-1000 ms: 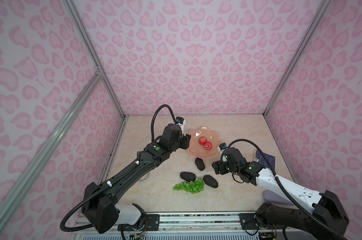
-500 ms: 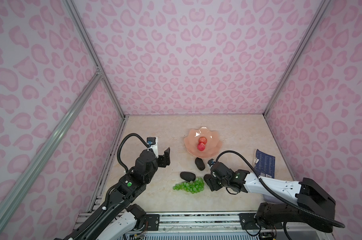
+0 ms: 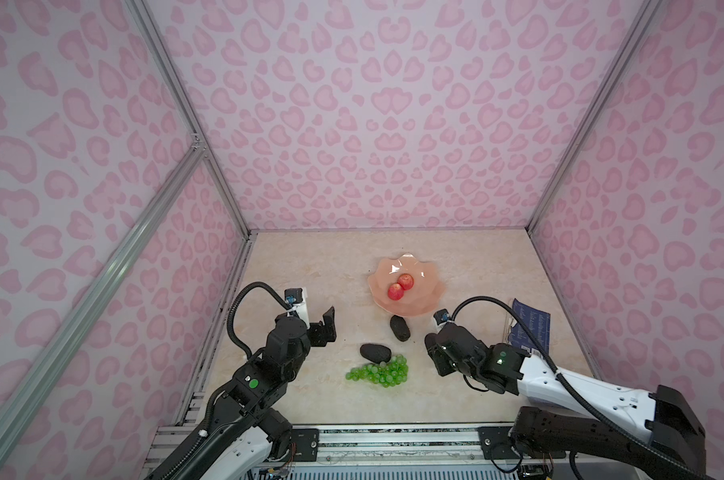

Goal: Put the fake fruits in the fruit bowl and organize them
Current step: 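Place the avocado in the bowl beside the apples with the right gripper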

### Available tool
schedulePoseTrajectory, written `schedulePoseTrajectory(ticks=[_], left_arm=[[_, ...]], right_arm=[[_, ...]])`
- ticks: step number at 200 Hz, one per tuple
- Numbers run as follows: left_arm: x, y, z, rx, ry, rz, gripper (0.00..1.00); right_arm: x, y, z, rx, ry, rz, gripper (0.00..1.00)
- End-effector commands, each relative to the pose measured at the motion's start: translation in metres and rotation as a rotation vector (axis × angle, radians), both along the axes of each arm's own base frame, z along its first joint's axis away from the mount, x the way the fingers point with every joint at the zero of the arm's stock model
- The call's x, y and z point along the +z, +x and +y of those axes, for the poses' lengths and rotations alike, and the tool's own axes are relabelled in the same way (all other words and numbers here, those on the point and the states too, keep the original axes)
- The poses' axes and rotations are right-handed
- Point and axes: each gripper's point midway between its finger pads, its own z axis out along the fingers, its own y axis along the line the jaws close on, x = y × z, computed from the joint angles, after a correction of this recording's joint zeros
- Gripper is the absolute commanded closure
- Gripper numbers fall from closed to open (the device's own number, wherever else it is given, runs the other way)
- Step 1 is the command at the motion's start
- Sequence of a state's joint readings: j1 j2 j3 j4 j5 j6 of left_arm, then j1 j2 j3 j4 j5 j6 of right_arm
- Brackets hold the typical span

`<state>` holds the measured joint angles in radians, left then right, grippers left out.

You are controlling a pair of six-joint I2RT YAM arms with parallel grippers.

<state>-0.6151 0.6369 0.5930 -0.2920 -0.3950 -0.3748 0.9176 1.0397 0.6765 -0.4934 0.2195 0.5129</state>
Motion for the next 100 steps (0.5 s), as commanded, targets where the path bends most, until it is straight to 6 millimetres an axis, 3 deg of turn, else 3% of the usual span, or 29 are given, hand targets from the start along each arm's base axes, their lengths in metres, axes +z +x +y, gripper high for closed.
schedulePoseTrajectory(ticks=[1,18,52,81,100], left_arm=[[-0.004,0.0,-0.003,-0.003,-0.034,0.009,0.05],[-0.007,-0.002,-0.003,-0.006,-0.045,0.016,0.04],[-0.01,-0.008,-0.005,-0.032,-0.064,0.016,0.02],[-0.01,-0.014,-0.007,-0.068,-0.062,0.011,0.0],[-0.005,-0.019,-0.008,-0.089,-0.079,-0.002,0.0]], right_arm=[[0.033,0.027,-0.022,-0.121,0.013,-0.107,0.65],[0.054,0.062,-0.024,-0.189,0.08,-0.142,0.66],[0.067,0.13,-0.009,-0.251,0.1,-0.171,0.66],[0.051,0.177,0.003,-0.28,0.076,-0.11,0.65],[0.028,0.2,0.008,-0.303,0.051,-0.051,0.65]])
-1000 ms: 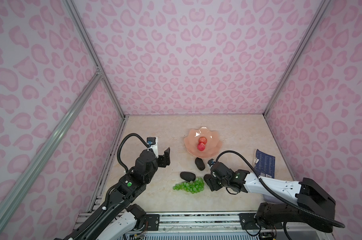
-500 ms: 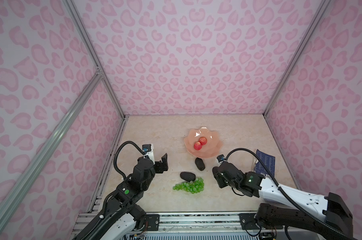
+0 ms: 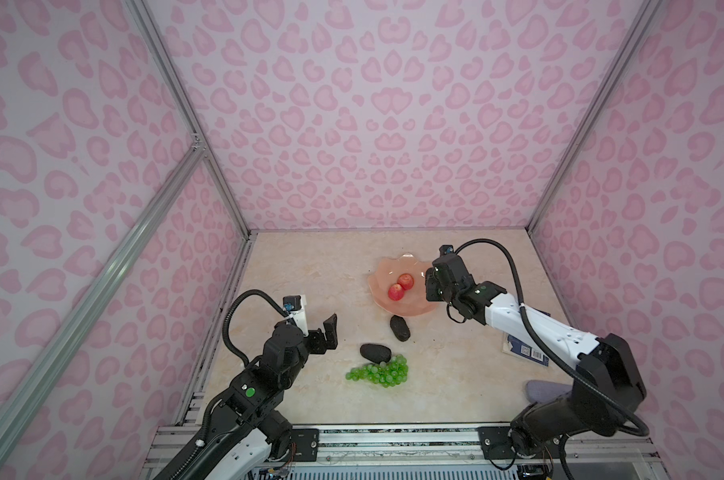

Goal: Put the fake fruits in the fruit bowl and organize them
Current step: 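Place the avocado in the bowl beside the apples with the right gripper, then grasp the avocado just in front of the bowl with the right gripper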

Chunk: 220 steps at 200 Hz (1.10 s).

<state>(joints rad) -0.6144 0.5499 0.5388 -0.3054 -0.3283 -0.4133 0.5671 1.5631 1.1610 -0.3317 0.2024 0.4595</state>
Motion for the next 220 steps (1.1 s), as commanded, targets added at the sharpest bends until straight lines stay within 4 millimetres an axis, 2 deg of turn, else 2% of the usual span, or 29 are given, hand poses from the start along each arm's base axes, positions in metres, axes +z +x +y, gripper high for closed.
schedulePoseTrajectory(ticks=[1,31,59,85,114,142,158,183,202,220], left_arm=[[0.004,-0.005,-0.005,-0.044,-0.013,-0.012,0.0],[0.024,-0.014,-0.023,-0.163,-0.083,-0.065,0.0],[0.039,-0.021,-0.041,-0.28,-0.081,-0.089,0.0],[0.043,-0.019,-0.054,-0.345,-0.069,-0.08,0.0],[0.04,-0.017,-0.078,-0.455,-0.053,-0.049,0.0],[0.034,-0.012,-0.095,-0.523,-0.045,-0.001,0.0],[0.036,-0.01,-0.101,-0.547,-0.051,-0.003,0.0],[0.036,-0.009,-0.105,-0.565,-0.045,-0.009,0.0],[0.035,-0.009,-0.108,-0.579,-0.044,-0.007,0.0],[0.033,-0.009,-0.109,-0.589,-0.042,0.002,0.0]], right_arm=[[-0.018,0.021,0.008,-0.003,0.0,0.042,0.65],[-0.051,0.038,0.011,-0.055,0.019,0.081,0.65],[-0.079,0.042,0.014,-0.073,0.033,0.128,0.64],[-0.096,0.044,0.018,-0.07,0.026,0.157,0.55],[-0.096,0.047,0.022,-0.051,0.026,0.17,0.36],[-0.079,0.043,0.019,-0.048,0.039,0.144,0.33],[-0.062,0.03,0.018,-0.03,0.055,0.126,0.33],[-0.043,-0.01,0.022,0.036,0.048,0.118,0.33],[-0.043,-0.05,0.033,0.097,0.063,0.144,0.33],[-0.056,-0.089,0.048,0.155,0.12,0.194,0.33]])
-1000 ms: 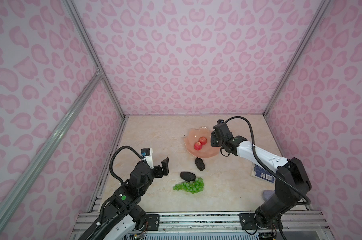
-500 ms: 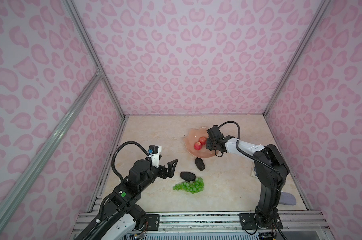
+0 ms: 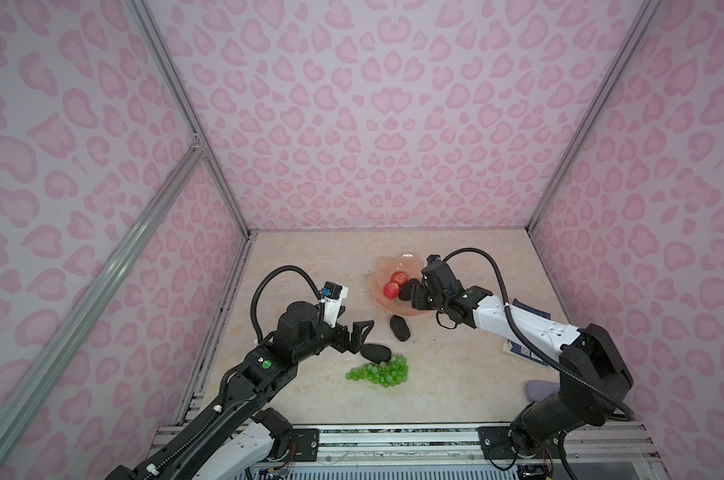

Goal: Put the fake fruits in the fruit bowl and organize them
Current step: 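Grasp the avocado just in front of the bowl with the right gripper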

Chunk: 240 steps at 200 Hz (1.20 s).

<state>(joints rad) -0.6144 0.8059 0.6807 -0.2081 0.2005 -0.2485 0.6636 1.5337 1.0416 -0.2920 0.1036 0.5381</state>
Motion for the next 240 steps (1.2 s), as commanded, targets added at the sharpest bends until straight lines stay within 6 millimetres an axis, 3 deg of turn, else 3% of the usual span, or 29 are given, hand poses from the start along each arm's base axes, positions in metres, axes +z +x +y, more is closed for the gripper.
schedulePoseTrajectory(ticks=[1,21,39,132,162,189,212,240], left_arm=[[0.014,0.001,-0.007,-0.038,-0.024,-0.049,0.0],[0.012,0.001,-0.007,-0.039,-0.016,-0.044,0.0],[0.011,0.002,-0.004,-0.02,-0.01,-0.046,0.0],[-0.005,0.0,-0.011,-0.07,0.029,0.006,0.0],[-0.007,-0.002,-0.014,-0.09,0.025,0.023,0.0],[-0.008,-0.001,-0.014,-0.086,0.029,0.021,0.0],[-0.006,0.0,-0.015,-0.088,0.027,0.018,0.0],[-0.007,-0.001,-0.015,-0.09,0.029,0.021,0.0]], right_arm=[[-0.024,-0.046,0.01,0.054,0.035,0.101,0.33],[-0.041,-0.077,0.029,0.091,0.09,0.146,0.33],[-0.054,-0.087,0.042,0.106,0.099,0.172,0.33],[-0.081,-0.059,0.068,0.087,0.046,0.162,0.33],[-0.091,-0.053,0.067,0.065,0.012,0.17,0.37],[-0.095,-0.055,0.058,0.047,-0.014,0.18,0.57],[-0.089,-0.062,0.044,0.032,-0.037,0.17,0.64],[-0.073,-0.08,0.018,0.023,-0.066,0.155,0.67]])
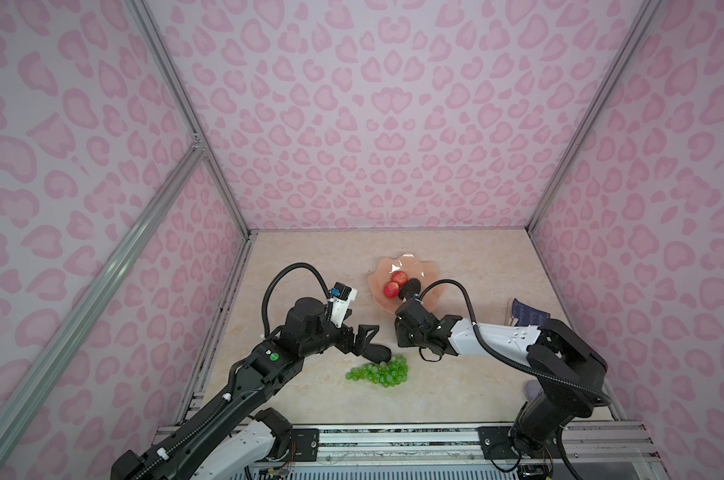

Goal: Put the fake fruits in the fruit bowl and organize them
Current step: 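Grasp the avocado just in front of the bowl with the right gripper, then lower the avocado into the bowl with the right gripper and release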

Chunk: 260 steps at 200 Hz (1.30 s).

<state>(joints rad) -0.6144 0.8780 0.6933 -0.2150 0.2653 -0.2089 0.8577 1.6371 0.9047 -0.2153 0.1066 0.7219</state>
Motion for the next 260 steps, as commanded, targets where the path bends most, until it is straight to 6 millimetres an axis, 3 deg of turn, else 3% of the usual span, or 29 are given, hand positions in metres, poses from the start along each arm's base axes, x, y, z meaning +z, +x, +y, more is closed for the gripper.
schedulePoseTrajectory(ticks=[1,24,43,75,112,164,207,260], left_arm=[[0.008,0.0,-0.003,-0.016,-0.011,-0.021,0.0],[0.007,0.0,-0.002,-0.012,-0.013,-0.021,0.0],[0.007,0.001,-0.002,-0.008,-0.011,-0.021,0.0],[0.007,0.002,-0.001,-0.002,-0.009,-0.022,0.0],[0.01,0.002,0.0,0.001,-0.013,-0.031,0.0],[0.01,0.002,0.001,0.008,-0.013,-0.03,0.0],[0.011,0.002,0.001,0.008,-0.013,-0.036,0.0],[0.011,0.002,0.001,0.008,-0.015,-0.036,0.0]], right_arm=[[0.008,-0.013,-0.026,-0.02,-0.055,-0.01,0.67],[0.033,-0.029,-0.046,-0.021,-0.061,-0.032,0.68],[0.057,-0.03,-0.057,-0.029,-0.061,-0.084,0.68],[0.095,-0.002,-0.06,-0.048,-0.023,-0.197,0.68],[0.107,0.041,-0.05,-0.049,0.007,-0.227,0.69],[0.081,0.096,-0.054,-0.164,0.029,-0.195,0.69],[0.051,0.111,-0.051,-0.228,0.056,-0.166,0.68],[0.03,0.118,-0.052,-0.263,0.064,-0.123,0.65]])
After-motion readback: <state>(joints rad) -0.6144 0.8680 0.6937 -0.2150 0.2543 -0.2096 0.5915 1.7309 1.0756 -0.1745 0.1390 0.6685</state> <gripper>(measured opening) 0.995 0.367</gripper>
